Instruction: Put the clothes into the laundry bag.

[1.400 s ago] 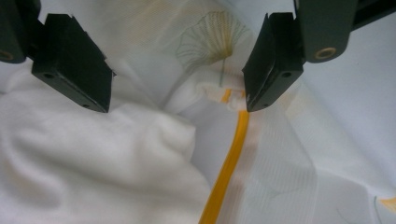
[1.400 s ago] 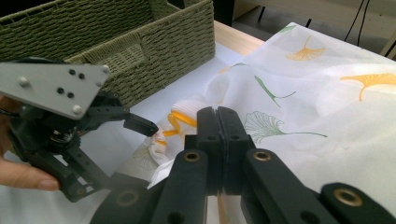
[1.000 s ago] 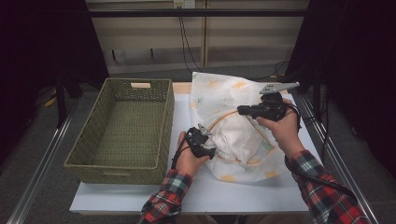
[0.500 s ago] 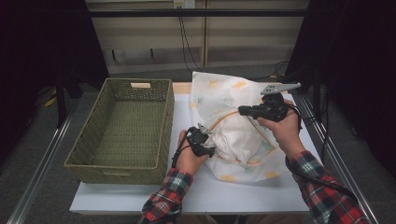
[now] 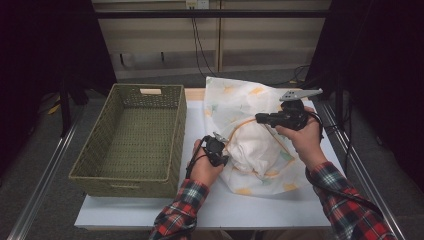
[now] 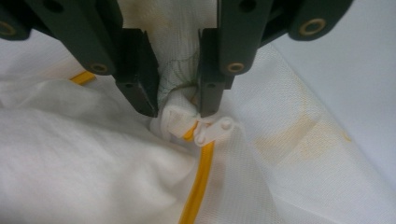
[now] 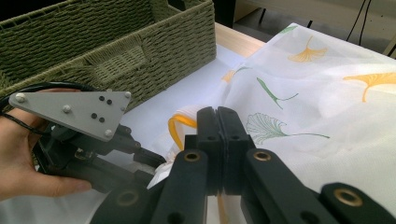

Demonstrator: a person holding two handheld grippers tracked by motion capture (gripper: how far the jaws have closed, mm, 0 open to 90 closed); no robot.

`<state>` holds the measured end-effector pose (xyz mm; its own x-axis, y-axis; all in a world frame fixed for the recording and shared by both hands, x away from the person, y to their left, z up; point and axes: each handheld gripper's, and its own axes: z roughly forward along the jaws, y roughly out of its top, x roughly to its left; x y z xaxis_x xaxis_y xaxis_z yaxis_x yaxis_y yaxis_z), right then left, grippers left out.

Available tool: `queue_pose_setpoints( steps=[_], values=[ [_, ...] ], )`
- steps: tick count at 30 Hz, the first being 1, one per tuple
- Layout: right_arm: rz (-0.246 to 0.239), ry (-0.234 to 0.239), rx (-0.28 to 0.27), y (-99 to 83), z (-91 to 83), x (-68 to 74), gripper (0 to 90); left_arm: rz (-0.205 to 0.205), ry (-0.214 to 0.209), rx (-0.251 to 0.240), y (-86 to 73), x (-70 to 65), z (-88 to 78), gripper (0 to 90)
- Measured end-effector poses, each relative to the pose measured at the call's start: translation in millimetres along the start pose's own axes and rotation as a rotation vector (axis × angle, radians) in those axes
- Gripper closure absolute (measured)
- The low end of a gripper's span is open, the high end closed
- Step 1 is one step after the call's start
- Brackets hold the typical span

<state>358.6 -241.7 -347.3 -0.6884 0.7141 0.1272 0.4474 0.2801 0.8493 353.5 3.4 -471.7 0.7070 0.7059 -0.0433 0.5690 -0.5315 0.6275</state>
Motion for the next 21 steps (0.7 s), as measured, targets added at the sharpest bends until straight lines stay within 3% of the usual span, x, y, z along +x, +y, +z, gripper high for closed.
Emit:
queue_pose_setpoints(
  steps=[8,13,15,21],
  values=[
    [0.0,0.0,0.003,-0.8,-0.3,-0.1,89.3,-0.021,0.0,-0.004,-1.0,-3.7,-0.3,84.8],
    [0.004,-0.004,0.002,-0.5,-0.1,0.2,89.4,-0.058,-0.024,-0.014,-2.1,-1.9,-3.0,86.2],
    [0.002,-0.005,0.003,-0.8,0.0,-0.3,89.4,-0.072,-0.043,-0.023,-1.6,-1.0,-8.0,86.1],
    [0.002,-0.008,0.008,-2.0,1.1,-1.6,89.4,-0.094,-0.047,-0.048,1.8,4.9,-26.2,86.0]
  ],
)
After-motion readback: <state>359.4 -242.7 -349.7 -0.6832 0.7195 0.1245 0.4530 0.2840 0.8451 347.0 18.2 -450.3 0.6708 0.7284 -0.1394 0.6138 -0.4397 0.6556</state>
